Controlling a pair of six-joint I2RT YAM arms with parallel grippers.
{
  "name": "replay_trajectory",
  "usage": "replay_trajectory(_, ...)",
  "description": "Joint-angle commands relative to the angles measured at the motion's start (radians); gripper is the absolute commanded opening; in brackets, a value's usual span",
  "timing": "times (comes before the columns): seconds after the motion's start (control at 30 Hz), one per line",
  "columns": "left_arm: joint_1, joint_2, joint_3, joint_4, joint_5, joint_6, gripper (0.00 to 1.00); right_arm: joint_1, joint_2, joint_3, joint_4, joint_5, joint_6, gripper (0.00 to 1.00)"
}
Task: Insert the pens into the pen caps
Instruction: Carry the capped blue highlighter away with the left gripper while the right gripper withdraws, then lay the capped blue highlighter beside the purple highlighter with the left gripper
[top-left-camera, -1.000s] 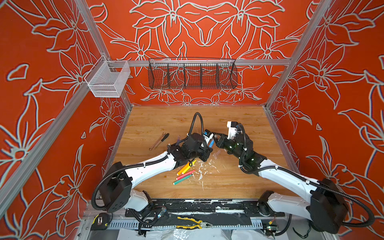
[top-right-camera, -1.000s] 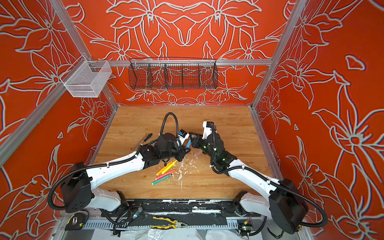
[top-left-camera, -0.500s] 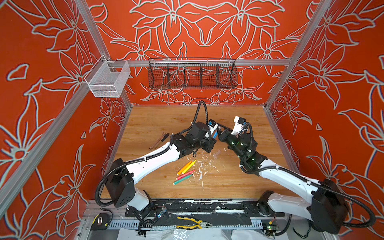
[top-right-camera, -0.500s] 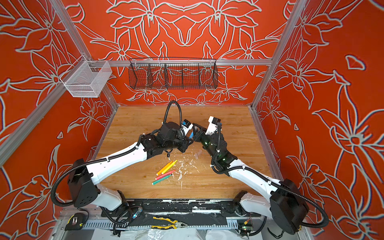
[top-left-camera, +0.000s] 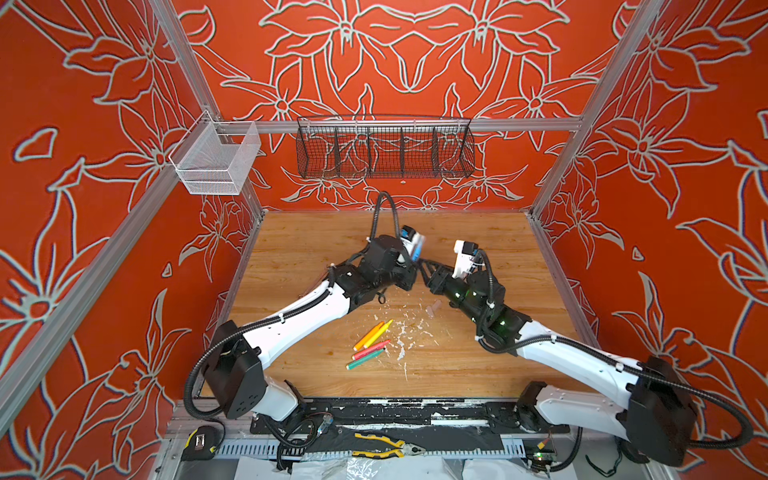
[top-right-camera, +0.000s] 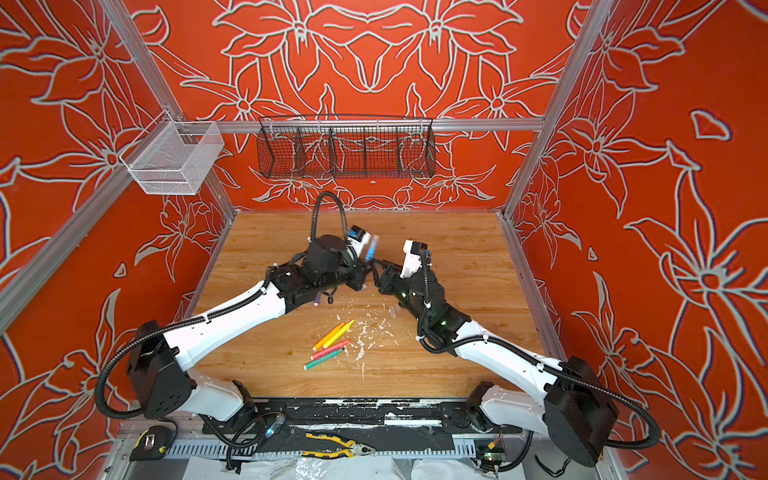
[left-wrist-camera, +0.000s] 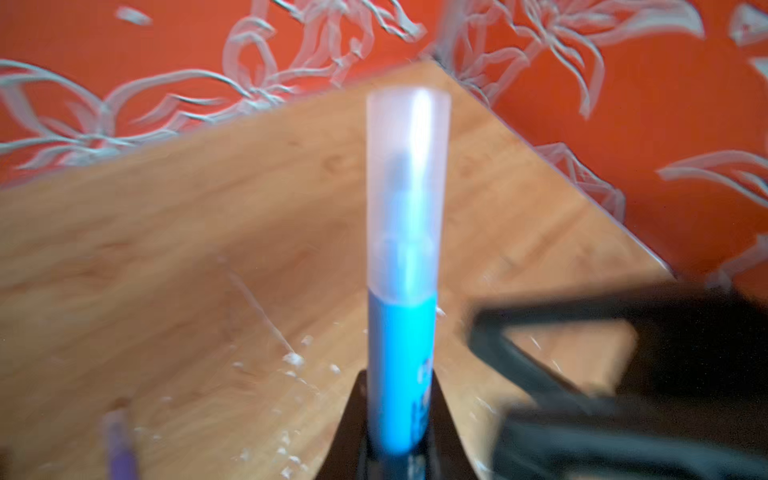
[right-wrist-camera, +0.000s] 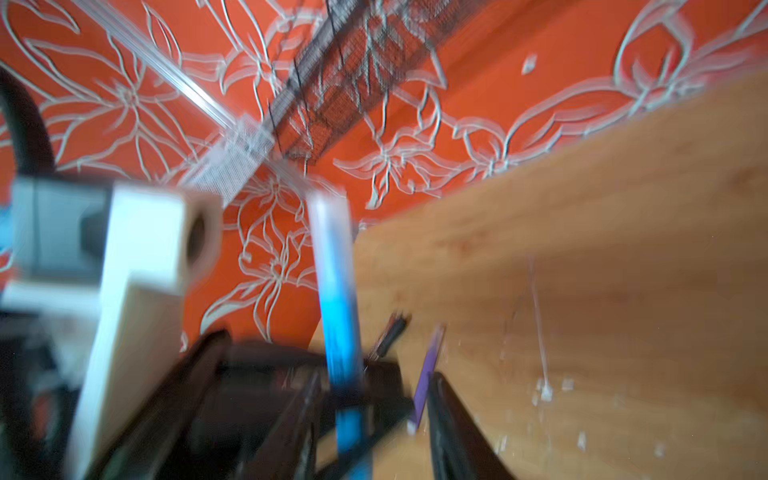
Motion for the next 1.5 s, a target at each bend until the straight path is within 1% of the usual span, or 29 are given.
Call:
replay_trajectory(0.0,0.016,-0.075,-0.127,0.119,-0.161,-0.126,0.0,-0.004,-0.06,0.018,-0.225,-0.008,-0.036,0.62)
replay_trajectory(0.1,0.025,-0.088,-0.195,0.022,-0.21,-0.192,0.0,-0.025,-0.094,0.062,-0.382,0.071,-0.069,0.7)
replay_trajectory(0.2,0.036,-0.088,-0.237,-0.044,-0.239,-0.203,0.0,-0.056,-0.124,0.065,-0.495,0.168,-0.077,0.75)
replay_trajectory(0.3,0.069,-0.067,-0.233,-0.122,-0.251,-0.227,0.0,-0.097,-0.155,0.02,-0.507,0.207,-0.092,0.76)
replay_trajectory(0.4,0.113,-0.026,-0.198,-0.184,-0.235,-0.299,0.0,-0.104,-0.184,-0.069,-0.441,0.296,-0.146,0.77)
replay_trajectory(0.43,0.117,-0.009,-0.193,-0.185,-0.23,-0.312,0.0,-0.112,-0.19,-0.077,-0.463,0.327,-0.116,0.8)
replay_trajectory(0.53,0.123,0.068,-0.164,-0.207,-0.212,-0.341,0.0,-0.123,-0.183,-0.071,-0.449,0.308,-0.145,0.8)
replay_trajectory(0.73,0.13,0.198,-0.085,-0.271,-0.2,-0.351,0.0,-0.125,-0.09,-0.019,-0.5,0.311,-0.137,0.8)
replay_trajectory(0.83,0.139,0.258,-0.041,-0.311,-0.2,-0.351,0.0,-0.126,-0.055,0.014,-0.524,0.277,-0.136,0.78)
replay_trajectory(0.93,0.149,0.328,0.012,-0.347,-0.182,-0.335,0.0,-0.126,-0.049,0.018,-0.517,0.245,-0.136,0.77)
replay_trajectory(1.07,0.165,0.427,0.091,-0.428,-0.167,-0.343,0.0,-0.126,-0.06,0.013,-0.519,0.241,-0.136,0.77)
replay_trajectory(1.27,0.173,0.484,0.132,-0.458,-0.133,-0.342,0.0,-0.126,-0.085,0.0,-0.514,0.247,-0.141,0.77)
replay_trajectory(1.33,0.178,0.495,0.135,-0.463,-0.12,-0.348,0.1,-0.126,-0.085,0.0,-0.513,0.245,-0.14,0.77)
replay_trajectory(1.37,0.182,0.498,0.134,-0.463,-0.111,-0.354,0.13,-0.126,-0.085,0.001,-0.516,0.246,-0.141,0.77)
replay_trajectory(1.47,0.192,0.502,0.133,-0.466,-0.093,-0.364,0.15,-0.126,-0.084,0.005,-0.526,0.249,-0.138,0.77)
